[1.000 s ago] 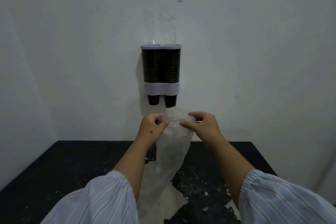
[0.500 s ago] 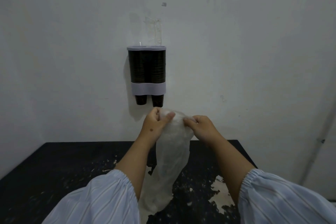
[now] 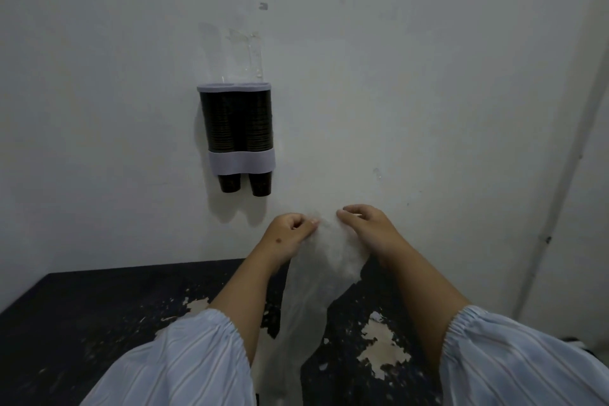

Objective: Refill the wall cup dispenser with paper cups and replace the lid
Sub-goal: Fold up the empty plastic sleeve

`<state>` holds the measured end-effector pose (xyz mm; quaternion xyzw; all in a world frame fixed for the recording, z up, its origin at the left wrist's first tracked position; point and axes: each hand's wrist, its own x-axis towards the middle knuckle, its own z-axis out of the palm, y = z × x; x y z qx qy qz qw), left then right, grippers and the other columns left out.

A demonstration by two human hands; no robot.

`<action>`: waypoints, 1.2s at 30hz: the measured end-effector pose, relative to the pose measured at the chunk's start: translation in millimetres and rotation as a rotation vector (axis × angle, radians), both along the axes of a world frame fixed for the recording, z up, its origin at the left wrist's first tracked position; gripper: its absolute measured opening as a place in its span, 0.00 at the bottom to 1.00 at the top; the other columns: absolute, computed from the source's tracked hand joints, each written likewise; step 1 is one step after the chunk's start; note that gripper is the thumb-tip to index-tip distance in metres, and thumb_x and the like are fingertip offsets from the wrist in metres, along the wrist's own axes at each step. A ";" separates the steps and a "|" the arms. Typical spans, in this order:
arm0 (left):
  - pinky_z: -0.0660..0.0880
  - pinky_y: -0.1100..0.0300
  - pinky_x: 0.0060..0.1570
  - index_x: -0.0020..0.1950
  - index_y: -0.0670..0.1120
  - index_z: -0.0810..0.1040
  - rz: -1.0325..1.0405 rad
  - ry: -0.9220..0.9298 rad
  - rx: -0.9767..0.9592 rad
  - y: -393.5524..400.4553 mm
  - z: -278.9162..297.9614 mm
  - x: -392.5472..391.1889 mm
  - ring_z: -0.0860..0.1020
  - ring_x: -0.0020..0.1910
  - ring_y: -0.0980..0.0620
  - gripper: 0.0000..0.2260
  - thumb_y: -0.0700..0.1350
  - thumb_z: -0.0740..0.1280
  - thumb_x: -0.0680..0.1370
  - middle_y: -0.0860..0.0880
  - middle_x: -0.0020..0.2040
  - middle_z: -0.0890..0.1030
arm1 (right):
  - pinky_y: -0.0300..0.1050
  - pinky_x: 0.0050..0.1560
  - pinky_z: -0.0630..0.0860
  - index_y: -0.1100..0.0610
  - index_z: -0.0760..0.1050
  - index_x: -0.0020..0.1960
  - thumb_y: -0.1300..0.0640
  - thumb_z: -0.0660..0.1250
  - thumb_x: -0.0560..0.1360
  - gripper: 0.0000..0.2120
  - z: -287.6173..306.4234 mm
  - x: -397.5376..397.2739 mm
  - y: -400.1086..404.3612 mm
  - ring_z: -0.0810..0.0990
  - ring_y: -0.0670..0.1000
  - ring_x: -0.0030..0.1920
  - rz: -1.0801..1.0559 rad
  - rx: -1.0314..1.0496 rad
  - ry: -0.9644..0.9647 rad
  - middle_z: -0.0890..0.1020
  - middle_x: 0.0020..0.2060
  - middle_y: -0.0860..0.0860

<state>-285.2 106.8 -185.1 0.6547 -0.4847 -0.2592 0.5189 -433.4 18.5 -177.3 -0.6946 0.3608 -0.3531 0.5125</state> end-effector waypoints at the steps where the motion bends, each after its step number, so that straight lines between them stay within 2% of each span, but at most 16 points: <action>1: 0.76 0.56 0.45 0.48 0.37 0.79 -0.021 0.007 0.007 -0.5 0.1 -3.5 0.78 0.43 0.49 0.17 0.52 0.64 0.76 0.42 0.45 0.81 | 0.36 0.39 0.73 0.56 0.77 0.56 0.50 0.69 0.73 0.15 1.0 -2.5 0.4 0.78 0.48 0.48 0.033 -0.002 0.022 0.80 0.48 0.50; 3: 0.76 0.52 0.50 0.49 0.39 0.78 -0.019 -0.004 -0.006 -3.1 -1.3 -9.3 0.78 0.47 0.47 0.15 0.52 0.64 0.76 0.42 0.48 0.80 | 0.37 0.38 0.76 0.57 0.79 0.52 0.53 0.70 0.72 0.11 1.7 -5.4 2.8 0.81 0.49 0.45 0.088 -0.023 0.074 0.82 0.44 0.50; 5: 0.75 0.53 0.51 0.49 0.44 0.74 0.148 -0.090 -0.031 -7.4 -4.8 -13.9 0.75 0.50 0.48 0.12 0.52 0.66 0.75 0.45 0.51 0.76 | 0.40 0.42 0.78 0.60 0.79 0.53 0.58 0.69 0.73 0.10 0.7 -4.9 3.4 0.81 0.51 0.45 0.007 -0.075 0.083 0.82 0.43 0.52; 7: 0.71 0.58 0.42 0.48 0.46 0.69 0.359 -0.121 -0.024 -8.8 -9.2 -21.1 0.73 0.44 0.51 0.12 0.53 0.66 0.74 0.47 0.50 0.73 | 0.43 0.46 0.78 0.61 0.77 0.55 0.60 0.68 0.74 0.10 0.0 -2.7 3.7 0.79 0.53 0.47 -0.143 -0.126 0.057 0.80 0.46 0.53; 9: 0.65 0.61 0.33 0.45 0.47 0.67 0.415 -0.042 0.002 -11.2 -17.3 -32.6 0.70 0.37 0.54 0.13 0.55 0.64 0.75 0.47 0.46 0.72 | 0.37 0.41 0.75 0.59 0.76 0.55 0.60 0.66 0.75 0.09 -1.3 -1.1 7.1 0.77 0.49 0.45 -0.210 -0.137 -0.006 0.78 0.48 0.52; 12: 0.69 0.59 0.38 0.48 0.47 0.68 0.349 0.188 0.091 -18.2 -27.8 -49.9 0.72 0.40 0.53 0.16 0.60 0.59 0.75 0.47 0.48 0.74 | 0.35 0.36 0.72 0.54 0.73 0.54 0.60 0.63 0.76 0.07 -5.0 2.4 14.5 0.75 0.44 0.43 -0.156 -0.048 -0.105 0.76 0.49 0.51; 16: 0.71 0.49 0.60 0.66 0.43 0.69 0.256 0.654 0.236 -22.5 -28.5 -59.3 0.74 0.59 0.42 0.33 0.66 0.60 0.72 0.42 0.63 0.75 | 0.46 0.37 0.79 0.50 0.66 0.58 0.64 0.60 0.76 0.14 -6.6 8.3 23.3 0.78 0.53 0.42 -0.072 0.325 -0.225 0.76 0.45 0.55; 18: 0.75 0.48 0.59 0.64 0.42 0.74 0.160 0.928 0.178 -21.8 -29.9 -56.5 0.79 0.55 0.42 0.30 0.63 0.64 0.72 0.40 0.57 0.80 | 0.46 0.33 0.77 0.50 0.65 0.58 0.66 0.59 0.76 0.15 -8.5 8.1 24.1 0.78 0.54 0.36 -0.036 0.426 -0.246 0.77 0.43 0.59; 20: 0.79 0.49 0.49 0.62 0.40 0.75 0.112 1.072 0.123 -19.1 -28.7 -53.4 0.82 0.50 0.42 0.22 0.55 0.63 0.76 0.39 0.53 0.82 | 0.46 0.29 0.73 0.52 0.66 0.56 0.67 0.58 0.77 0.14 -12.3 6.7 25.7 0.75 0.53 0.32 0.002 0.410 -0.211 0.77 0.39 0.59; 22: 0.79 0.49 0.43 0.63 0.39 0.74 0.126 1.084 0.073 -18.8 -28.8 -50.6 0.81 0.49 0.41 0.17 0.48 0.58 0.80 0.38 0.54 0.81 | 0.43 0.28 0.69 0.55 0.69 0.52 0.67 0.56 0.77 0.10 -16.8 6.7 27.8 0.72 0.50 0.31 0.018 0.270 -0.120 0.75 0.38 0.56; 24: 0.78 0.46 0.49 0.65 0.39 0.72 0.167 1.035 0.018 -18.9 -28.4 -49.9 0.79 0.53 0.40 0.16 0.44 0.56 0.80 0.36 0.56 0.79 | 0.41 0.32 0.71 0.56 0.72 0.48 0.67 0.57 0.77 0.09 -19.8 7.7 29.2 0.73 0.50 0.35 -0.001 0.085 -0.001 0.75 0.42 0.54; 26: 0.76 0.45 0.56 0.68 0.42 0.69 0.201 0.993 -0.049 -18.5 -26.6 -51.3 0.78 0.55 0.40 0.16 0.42 0.56 0.81 0.37 0.60 0.77 | 0.41 0.42 0.75 0.58 0.75 0.49 0.68 0.59 0.75 0.10 -20.5 8.6 31.3 0.76 0.50 0.44 -0.038 -0.074 0.121 0.76 0.48 0.52; 29: 0.76 0.48 0.53 0.66 0.45 0.73 0.145 1.014 -0.121 -15.6 -26.2 -55.8 0.78 0.54 0.43 0.17 0.50 0.57 0.80 0.42 0.60 0.79 | 0.45 0.51 0.76 0.57 0.76 0.53 0.71 0.61 0.72 0.15 -22.7 8.0 33.1 0.75 0.53 0.55 -0.102 -0.228 0.242 0.73 0.54 0.50; 32: 0.76 0.48 0.50 0.56 0.49 0.79 0.032 1.062 -0.124 -10.1 -21.6 -56.2 0.80 0.52 0.43 0.26 0.65 0.51 0.76 0.43 0.48 0.85 | 0.50 0.53 0.79 0.54 0.71 0.61 0.71 0.60 0.72 0.21 -22.0 5.5 37.5 0.78 0.51 0.52 -0.033 -0.150 0.130 0.78 0.51 0.50; 34: 0.75 0.48 0.51 0.61 0.52 0.77 -0.028 1.073 -0.158 -8.3 -24.4 -54.2 0.79 0.54 0.43 0.29 0.68 0.47 0.75 0.43 0.51 0.83 | 0.53 0.52 0.80 0.50 0.65 0.67 0.65 0.61 0.75 0.23 -22.2 5.1 41.1 0.80 0.53 0.50 0.029 -0.071 0.049 0.80 0.50 0.56; 36: 0.75 0.49 0.48 0.67 0.55 0.71 -0.071 1.078 -0.181 -5.3 -28.1 -53.8 0.77 0.56 0.45 0.30 0.68 0.46 0.75 0.45 0.58 0.79 | 0.46 0.47 0.78 0.48 0.58 0.72 0.54 0.63 0.76 0.26 -23.2 4.9 43.4 0.79 0.53 0.51 0.062 -0.009 0.042 0.79 0.51 0.55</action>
